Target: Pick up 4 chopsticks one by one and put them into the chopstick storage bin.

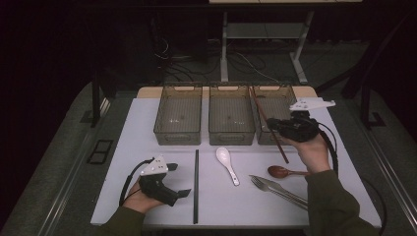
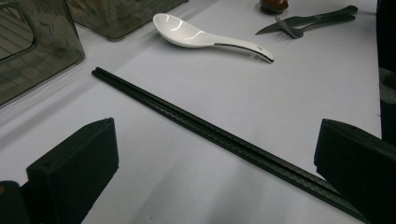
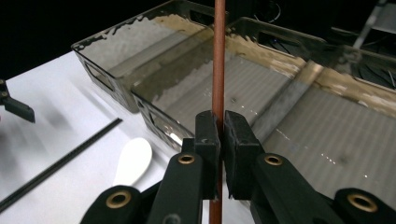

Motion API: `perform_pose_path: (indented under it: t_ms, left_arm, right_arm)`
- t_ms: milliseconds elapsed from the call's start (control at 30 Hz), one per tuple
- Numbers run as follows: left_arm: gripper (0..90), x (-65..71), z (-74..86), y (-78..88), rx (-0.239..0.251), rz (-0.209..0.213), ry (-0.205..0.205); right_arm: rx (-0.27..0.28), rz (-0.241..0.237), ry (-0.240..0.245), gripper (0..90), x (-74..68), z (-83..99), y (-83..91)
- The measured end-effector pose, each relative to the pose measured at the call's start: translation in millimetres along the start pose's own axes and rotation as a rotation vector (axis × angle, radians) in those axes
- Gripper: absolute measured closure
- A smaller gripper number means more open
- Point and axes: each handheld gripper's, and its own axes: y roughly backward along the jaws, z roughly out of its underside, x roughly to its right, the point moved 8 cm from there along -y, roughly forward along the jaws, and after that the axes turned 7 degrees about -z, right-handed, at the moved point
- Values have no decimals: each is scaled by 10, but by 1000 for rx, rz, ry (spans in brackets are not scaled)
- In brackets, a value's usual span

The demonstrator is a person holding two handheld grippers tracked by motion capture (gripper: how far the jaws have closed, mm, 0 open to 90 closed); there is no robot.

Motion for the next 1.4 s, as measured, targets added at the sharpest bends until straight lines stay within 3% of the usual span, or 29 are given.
perform_pose_path:
  t_ms: [233, 633, 1000, 1400]
  left_arm:
    - [0, -8, -21, 10, 23, -8, 13]
    - [0, 25, -43, 12, 40, 3, 34]
    - [0, 23, -50, 9, 42, 17, 38]
    - [0, 53, -62, -1, 43, 32, 34]
  right_arm:
    - [-5, -17, 26, 849, -161, -239, -321]
    - [39, -41, 29, 849, -347, -673, -755]
    - [80, -39, 13, 849, -432, -963, -1126]
    - [73, -52, 29, 849, -644, -1237, -1666]
